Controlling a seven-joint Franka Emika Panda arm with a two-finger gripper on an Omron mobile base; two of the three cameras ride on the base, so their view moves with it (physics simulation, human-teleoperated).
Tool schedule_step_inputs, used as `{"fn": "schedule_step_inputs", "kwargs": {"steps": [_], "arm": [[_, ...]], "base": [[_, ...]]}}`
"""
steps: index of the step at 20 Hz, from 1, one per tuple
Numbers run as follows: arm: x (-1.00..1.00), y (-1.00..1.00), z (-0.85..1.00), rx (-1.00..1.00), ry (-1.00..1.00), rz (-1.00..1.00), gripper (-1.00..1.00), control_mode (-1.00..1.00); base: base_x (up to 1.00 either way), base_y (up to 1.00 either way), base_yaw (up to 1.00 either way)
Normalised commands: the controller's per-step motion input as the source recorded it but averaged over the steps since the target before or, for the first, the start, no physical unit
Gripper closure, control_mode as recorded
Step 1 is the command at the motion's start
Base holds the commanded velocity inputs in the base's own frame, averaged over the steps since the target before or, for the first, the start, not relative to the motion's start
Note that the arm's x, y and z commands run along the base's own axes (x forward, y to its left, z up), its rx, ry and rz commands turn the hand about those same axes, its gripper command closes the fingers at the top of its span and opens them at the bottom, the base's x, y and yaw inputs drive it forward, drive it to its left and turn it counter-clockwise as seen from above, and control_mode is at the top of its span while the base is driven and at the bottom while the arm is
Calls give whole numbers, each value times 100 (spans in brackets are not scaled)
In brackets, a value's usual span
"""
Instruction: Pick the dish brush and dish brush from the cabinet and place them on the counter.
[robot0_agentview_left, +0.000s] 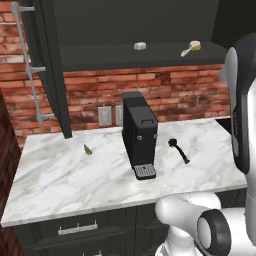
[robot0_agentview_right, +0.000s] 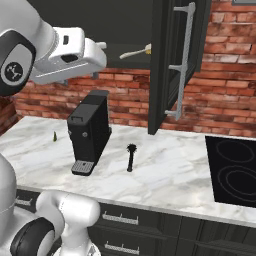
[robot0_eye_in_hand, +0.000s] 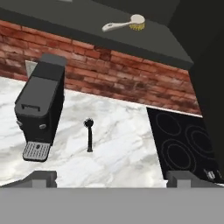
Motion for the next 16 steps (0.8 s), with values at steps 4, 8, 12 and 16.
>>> {"fn": "schedule_step_inputs", "kwargs": {"steps": [4,8,12,16], "arm": [[10,16,-3,14,-19,-19,-100,-100],[14,5,0,14,-22,-22,-100,-100],[4,2,1,15,-21,-26,-100,-100],[0,0,12,19,-13,-27,-100,-100]], "base": [[0,0,0],[0,0,0],[0,0,0],[0,0,0]]}}
